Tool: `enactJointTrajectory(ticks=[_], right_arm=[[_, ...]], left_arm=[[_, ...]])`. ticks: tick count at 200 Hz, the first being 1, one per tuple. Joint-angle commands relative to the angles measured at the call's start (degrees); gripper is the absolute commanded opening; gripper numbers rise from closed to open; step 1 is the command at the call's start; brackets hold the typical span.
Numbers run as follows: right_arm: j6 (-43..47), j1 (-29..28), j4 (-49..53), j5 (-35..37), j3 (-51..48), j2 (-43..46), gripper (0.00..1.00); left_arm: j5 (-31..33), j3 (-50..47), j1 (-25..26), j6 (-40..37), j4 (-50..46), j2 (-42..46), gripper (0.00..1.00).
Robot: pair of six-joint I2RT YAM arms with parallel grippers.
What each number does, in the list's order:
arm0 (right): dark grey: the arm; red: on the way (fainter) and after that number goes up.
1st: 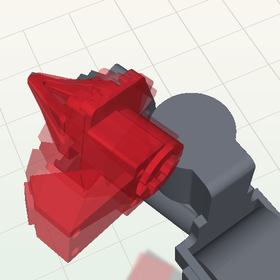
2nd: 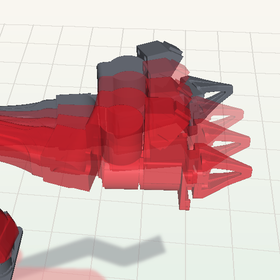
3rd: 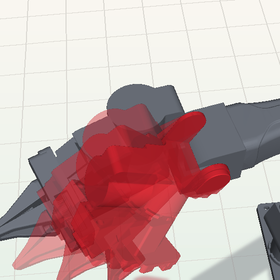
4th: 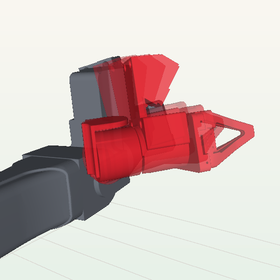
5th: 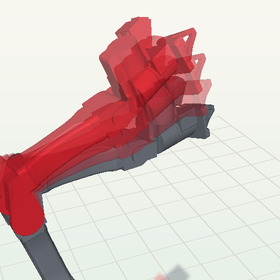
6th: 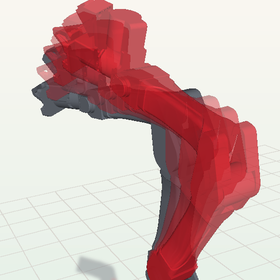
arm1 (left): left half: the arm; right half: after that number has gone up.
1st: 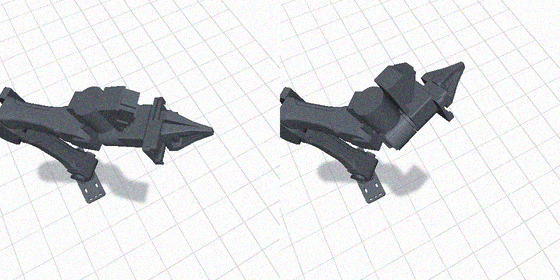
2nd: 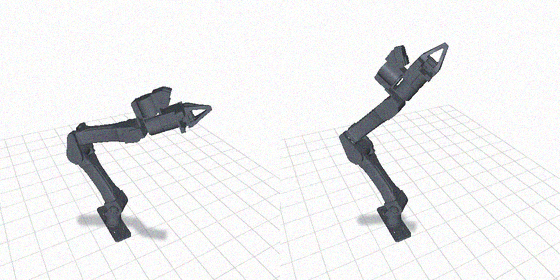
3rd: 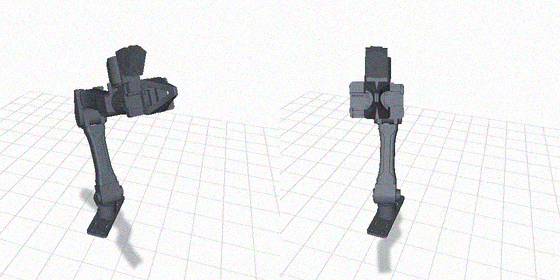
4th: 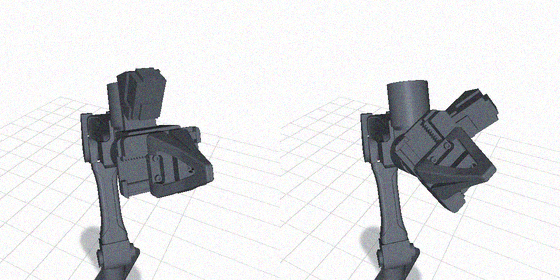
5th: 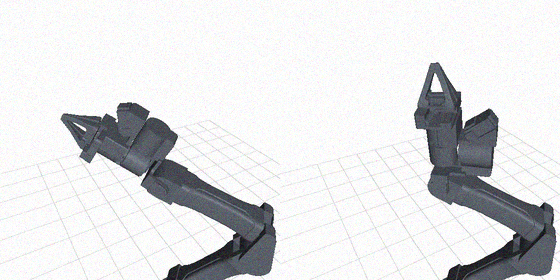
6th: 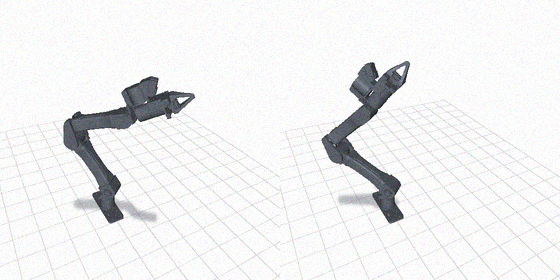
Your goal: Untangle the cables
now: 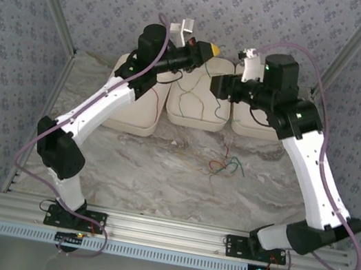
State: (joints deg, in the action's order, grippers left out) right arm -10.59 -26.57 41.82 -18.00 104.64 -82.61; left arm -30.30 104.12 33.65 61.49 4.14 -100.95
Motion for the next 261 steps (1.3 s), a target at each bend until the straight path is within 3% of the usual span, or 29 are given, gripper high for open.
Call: enactJointTrajectory(ticks=[1,41,111,129,138,144,148,152,162,192,226,261], right_arm=[[5.1,-0.3,3.3,-1.7,2.6,-2.2,0.60],[3.6,-0.4,4.0,-4.8,2.2,-3.6,0.53],[1.0,0.8,2.1,-5.9,-0.5,-3.5,0.07],[0.3,1.4,1.6,-5.1,-0.8,-2.8,0.00],[-0.2,1.9,1.8,-4.4,-0.8,-2.6,0.00],[-0.7,3.0,1.9,-4.7,-1.0,-2.5,0.00],[-0.8,3.3,2.0,-4.7,-0.9,-2.5,0.00],[-1.1,4.2,2.2,-4.4,-0.9,-2.5,0.00],[-1.6,6.2,3.4,-3.8,-0.6,-2.7,0.00],[-5.7,13.3,6.5,0.1,1.4,-5.2,0.00],[-11.1,20.0,7.2,4.5,5.5,-13.5,0.00],[-14.3,25.0,8.4,7.0,17.1,-26.9,0.00]], left_arm=[[-4.1,2.6,0.8,-1.8,-1.8,-0.7,0.00],[-4.3,3.1,1.5,-2.0,-2.3,-1.3,0.00],[-3.9,3.5,2.1,-0.4,-0.7,-1.7,0.00],[-3.4,4.1,2.1,-0.4,-1.4,-1.7,0.00],[-3.0,4.5,1.9,-0.3,-1.9,-1.8,0.21],[-2.7,4.7,1.7,-0.2,-2.1,-1.8,0.46],[-2.0,4.8,1.6,0.0,-2.6,-1.6,0.67],[-1.0,4.9,1.4,0.1,-3.7,-1.4,0.81],[2.0,5.1,0.8,-0.6,-7.5,-0.6,0.98],[13.7,1.5,-2.1,-3.0,-22.0,3.6,0.99],[13.6,-5.5,-2.9,-4.7,-30.0,5.7,0.96],[14.6,-17.0,-1.3,-5.1,-29.2,10.7,0.95]])
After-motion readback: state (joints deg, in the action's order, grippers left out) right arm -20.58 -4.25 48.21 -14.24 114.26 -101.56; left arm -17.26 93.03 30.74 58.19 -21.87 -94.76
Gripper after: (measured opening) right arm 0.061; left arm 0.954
